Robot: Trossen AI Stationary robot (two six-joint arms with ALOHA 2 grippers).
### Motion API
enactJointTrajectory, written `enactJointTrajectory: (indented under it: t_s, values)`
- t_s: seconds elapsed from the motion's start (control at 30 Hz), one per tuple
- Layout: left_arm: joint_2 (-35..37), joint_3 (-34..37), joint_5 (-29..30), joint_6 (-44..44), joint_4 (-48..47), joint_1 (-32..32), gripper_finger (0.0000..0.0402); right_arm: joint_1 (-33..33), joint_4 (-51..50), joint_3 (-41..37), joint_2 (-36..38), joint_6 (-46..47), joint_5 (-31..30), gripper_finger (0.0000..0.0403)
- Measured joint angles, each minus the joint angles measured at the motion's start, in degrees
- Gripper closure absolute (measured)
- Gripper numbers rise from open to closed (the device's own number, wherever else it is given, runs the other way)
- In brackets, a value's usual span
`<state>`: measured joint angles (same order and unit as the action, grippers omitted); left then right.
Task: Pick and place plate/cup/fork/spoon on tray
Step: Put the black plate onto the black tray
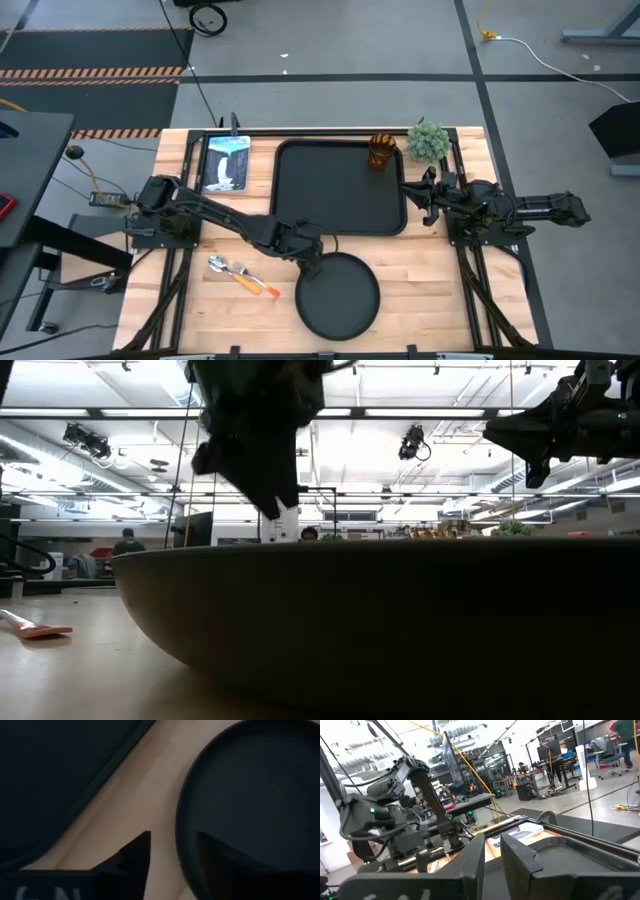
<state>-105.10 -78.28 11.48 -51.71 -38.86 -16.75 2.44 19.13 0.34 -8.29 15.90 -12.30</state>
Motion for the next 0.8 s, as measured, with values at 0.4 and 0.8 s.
enactJointTrajectory:
  t_s: [0.4, 0.8]
  values:
    - [-6.5, 0.0, -7.4, -7.5, 1.5, -0.5, 0.0228, 0.0, 0.6, 0.0, 0.0, 0.0, 0.0, 0.0334]
    - [-7.5, 0.0, -9.9, -7.7, 1.8, -0.1, 0.0257, 0.0, 1.0, 0.0, 0.0, 0.0, 0.0, 0.0334]
